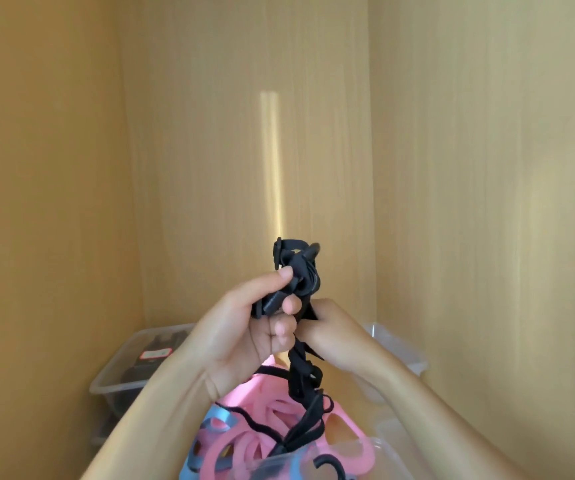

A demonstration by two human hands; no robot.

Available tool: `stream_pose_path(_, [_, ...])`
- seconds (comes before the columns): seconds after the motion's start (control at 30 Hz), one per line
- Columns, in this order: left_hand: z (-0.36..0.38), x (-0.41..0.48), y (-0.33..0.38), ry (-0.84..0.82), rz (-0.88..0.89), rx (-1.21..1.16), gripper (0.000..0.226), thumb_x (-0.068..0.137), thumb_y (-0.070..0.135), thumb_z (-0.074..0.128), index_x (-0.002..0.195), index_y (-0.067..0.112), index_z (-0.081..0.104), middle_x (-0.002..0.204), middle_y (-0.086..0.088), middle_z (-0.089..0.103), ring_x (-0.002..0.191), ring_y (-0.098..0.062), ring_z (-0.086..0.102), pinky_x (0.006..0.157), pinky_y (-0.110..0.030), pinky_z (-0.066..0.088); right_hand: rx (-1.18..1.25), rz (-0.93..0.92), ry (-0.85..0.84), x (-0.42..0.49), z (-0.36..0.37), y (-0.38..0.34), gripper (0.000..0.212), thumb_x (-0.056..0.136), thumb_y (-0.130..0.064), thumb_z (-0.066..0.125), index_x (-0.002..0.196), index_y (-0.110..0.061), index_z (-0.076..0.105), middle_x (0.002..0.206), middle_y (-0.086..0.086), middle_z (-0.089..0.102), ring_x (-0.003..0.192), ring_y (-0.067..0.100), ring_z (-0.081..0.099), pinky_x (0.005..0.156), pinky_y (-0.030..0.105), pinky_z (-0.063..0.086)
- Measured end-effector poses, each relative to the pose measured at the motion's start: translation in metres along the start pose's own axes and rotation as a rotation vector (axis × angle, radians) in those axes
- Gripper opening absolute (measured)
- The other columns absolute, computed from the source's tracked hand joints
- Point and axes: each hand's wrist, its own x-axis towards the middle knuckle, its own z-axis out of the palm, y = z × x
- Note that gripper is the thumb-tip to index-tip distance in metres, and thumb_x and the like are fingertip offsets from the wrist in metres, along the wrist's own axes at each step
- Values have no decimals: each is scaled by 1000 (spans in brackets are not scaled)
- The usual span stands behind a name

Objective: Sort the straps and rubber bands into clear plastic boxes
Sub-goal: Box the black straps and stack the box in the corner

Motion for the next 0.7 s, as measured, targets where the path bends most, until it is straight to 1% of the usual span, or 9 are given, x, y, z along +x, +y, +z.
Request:
stream_pose_path(0.07, [2,-1,3,43,50,-41,18,78,24,67,77,16,52,59,2,45,45,-9,36,48,-22,35,17,58,-27,-2,-2,-2,23,87,-4,43,73,-10,60,58,-2,60,59,12,58,64,26,49])
stream_pose_path(0.13, [1,0,6,161,105,-76,12,86,21,58,77,16,51,59,2,45,45,-8,37,44,-18,36,0,110,-54,-4,-3,-3,21,86,-6,40,72,-13,55,50,-7,54,48,10,51,54,21,44])
stream_pose_path(0.23, [-11,5,6,344,188,-76,11,94,23,54,88,14,53,59,3,48,46,-8,40,42,-18,36,-93,73,-130,-5,-4,-4,16,84,-15,41,86,-19,56,56,-5,50,49,10,48,58,25,41])
stream_pose_path(0.33, [-28,12,0,569,235,37,22,93,27,58,107,13,48,59,5,54,45,-7,46,42,-20,36,-196,20,-189,-9,-6,-7,18,88,-21,45,99,-11,55,57,-6,45,51,10,43,51,23,35])
stream_pose_path(0.4, [-34,13,-6,683,258,224,32,93,29,59,116,16,42,62,3,56,47,-9,47,46,-23,38,-215,-24,-205,-10,-6,-10,15,86,-24,55,90,-10,53,61,-9,42,54,10,40,53,25,33])
stream_pose_path(0.5, [-34,13,-21,743,337,662,29,93,29,58,110,23,35,61,3,53,45,-11,44,45,-25,38,-316,-113,-179,-11,-4,-11,22,83,-29,65,73,-22,46,60,-12,41,53,10,39,54,28,32])
stream_pose_path(0.6, [-34,15,-33,737,403,1101,25,93,30,54,105,26,33,67,3,57,57,-23,53,51,-33,36,-482,-205,-69,-9,-7,-8,24,86,-24,60,71,-18,44,57,-9,40,48,9,34,51,29,30])
stream_pose_path(0.67, [-36,15,-35,719,406,1296,24,94,32,52,109,24,35,69,4,55,61,-25,52,49,-33,34,-485,-234,3,-8,-13,-7,19,90,-26,59,74,-21,49,58,-8,44,47,8,36,49,26,29])
stream_pose_path(0.7, [-37,15,-35,706,402,1360,24,95,32,51,112,23,36,70,5,54,63,-24,53,50,-33,33,-456,-237,44,-7,-17,-6,13,92,-29,58,81,-24,54,60,-9,48,48,7,39,49,24,30])
